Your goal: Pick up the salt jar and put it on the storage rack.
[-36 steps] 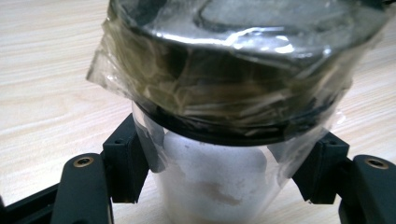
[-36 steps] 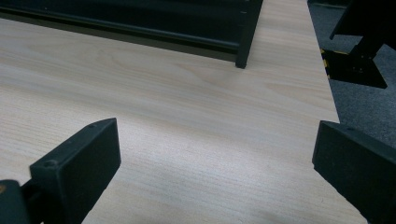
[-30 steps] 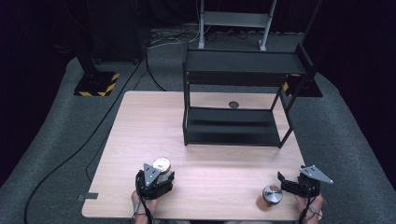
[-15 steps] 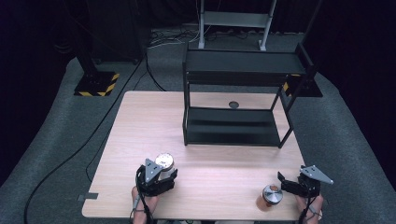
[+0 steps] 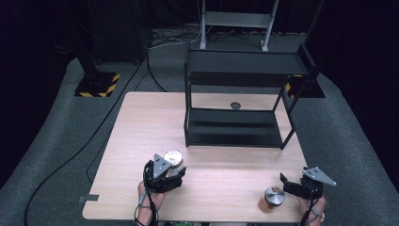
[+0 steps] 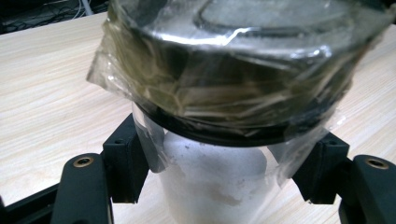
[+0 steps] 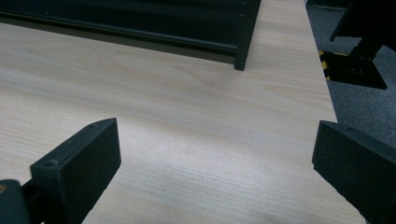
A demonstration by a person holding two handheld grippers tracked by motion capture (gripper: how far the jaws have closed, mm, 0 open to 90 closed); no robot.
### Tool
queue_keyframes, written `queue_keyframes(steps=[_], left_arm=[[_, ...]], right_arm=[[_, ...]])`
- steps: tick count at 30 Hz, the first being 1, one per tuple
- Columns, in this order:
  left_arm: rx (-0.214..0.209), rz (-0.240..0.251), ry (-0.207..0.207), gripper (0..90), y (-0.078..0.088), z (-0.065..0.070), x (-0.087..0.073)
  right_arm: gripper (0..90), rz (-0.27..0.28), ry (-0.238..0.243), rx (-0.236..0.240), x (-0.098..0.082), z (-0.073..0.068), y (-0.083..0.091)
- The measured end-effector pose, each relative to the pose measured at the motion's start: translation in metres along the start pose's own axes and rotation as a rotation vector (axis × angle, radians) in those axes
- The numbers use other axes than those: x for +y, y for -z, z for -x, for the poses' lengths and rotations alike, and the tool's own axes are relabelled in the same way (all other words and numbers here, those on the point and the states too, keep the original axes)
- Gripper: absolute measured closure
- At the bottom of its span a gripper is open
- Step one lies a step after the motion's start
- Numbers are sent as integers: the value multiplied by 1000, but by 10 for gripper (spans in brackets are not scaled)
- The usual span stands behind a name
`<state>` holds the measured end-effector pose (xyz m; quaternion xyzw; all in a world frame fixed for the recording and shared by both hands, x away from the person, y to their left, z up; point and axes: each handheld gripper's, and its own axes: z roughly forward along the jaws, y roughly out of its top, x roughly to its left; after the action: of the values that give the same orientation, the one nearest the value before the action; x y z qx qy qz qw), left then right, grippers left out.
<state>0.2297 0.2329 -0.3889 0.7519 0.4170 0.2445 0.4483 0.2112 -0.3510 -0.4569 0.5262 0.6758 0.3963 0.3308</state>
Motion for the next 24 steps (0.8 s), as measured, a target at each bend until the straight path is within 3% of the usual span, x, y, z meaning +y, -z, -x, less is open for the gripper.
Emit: queue_keyframes(steps=[24], left_arm=[[-83, -12, -51, 310, -20, 3, 35]], right_arm=[[1, -6, 10, 9, 1, 1, -1]])
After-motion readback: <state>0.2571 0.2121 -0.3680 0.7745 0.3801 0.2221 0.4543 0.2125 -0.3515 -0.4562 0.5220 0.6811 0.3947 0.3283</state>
